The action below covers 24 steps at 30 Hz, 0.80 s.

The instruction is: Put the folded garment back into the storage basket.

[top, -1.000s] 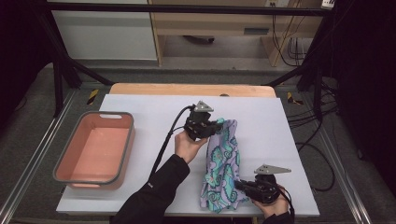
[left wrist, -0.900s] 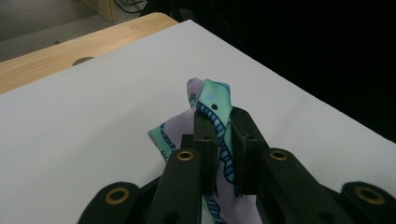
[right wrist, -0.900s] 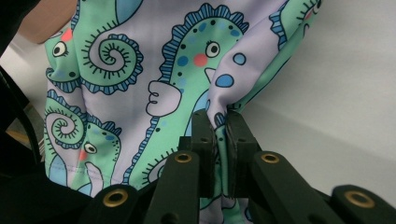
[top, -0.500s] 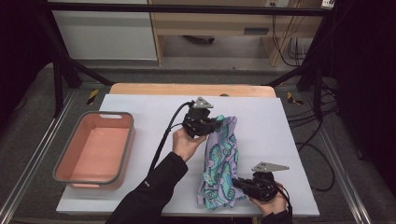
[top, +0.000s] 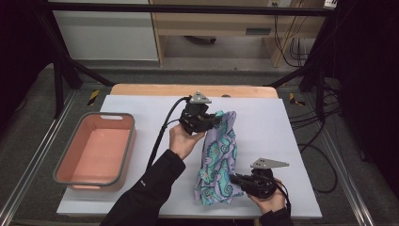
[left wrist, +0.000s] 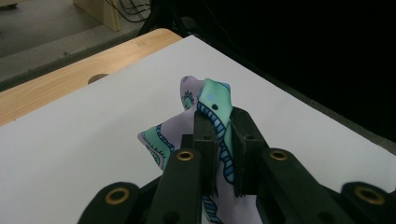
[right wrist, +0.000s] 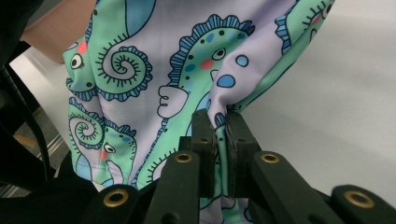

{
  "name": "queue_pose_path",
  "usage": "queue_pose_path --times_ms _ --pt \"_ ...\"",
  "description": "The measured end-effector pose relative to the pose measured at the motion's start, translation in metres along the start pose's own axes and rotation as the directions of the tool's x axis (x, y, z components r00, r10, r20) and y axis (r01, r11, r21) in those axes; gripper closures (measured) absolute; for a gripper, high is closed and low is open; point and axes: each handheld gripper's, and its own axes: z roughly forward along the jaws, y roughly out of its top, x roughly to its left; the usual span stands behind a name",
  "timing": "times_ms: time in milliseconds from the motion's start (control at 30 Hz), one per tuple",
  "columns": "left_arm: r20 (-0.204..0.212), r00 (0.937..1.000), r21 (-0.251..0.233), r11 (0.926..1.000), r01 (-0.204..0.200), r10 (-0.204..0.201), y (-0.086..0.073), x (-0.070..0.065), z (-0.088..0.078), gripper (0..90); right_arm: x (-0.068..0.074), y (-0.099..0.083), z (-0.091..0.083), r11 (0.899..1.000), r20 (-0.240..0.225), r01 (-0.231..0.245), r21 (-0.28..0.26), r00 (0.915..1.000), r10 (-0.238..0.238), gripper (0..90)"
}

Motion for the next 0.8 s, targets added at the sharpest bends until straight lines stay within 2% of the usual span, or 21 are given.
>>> queue_pose_path --times_ms 267,800 --pt "-0.016 0.9999 -0.006 1.0000 -0.006 0.005 0.006 0.003 -0.012 81.8 0.008 0.010 0.003 1.000 -0.018 0.021 -0.015 0.9996 -0.021 84.7" --pt "-0.046 0.9990 -0.005 1.0000 -0.004 0.004 0.009 0.021 -0.034 81.8 0.023 0.024 0.010 0.998 -0.041 0.048 -0.048 0.9979 -0.050 84.6"
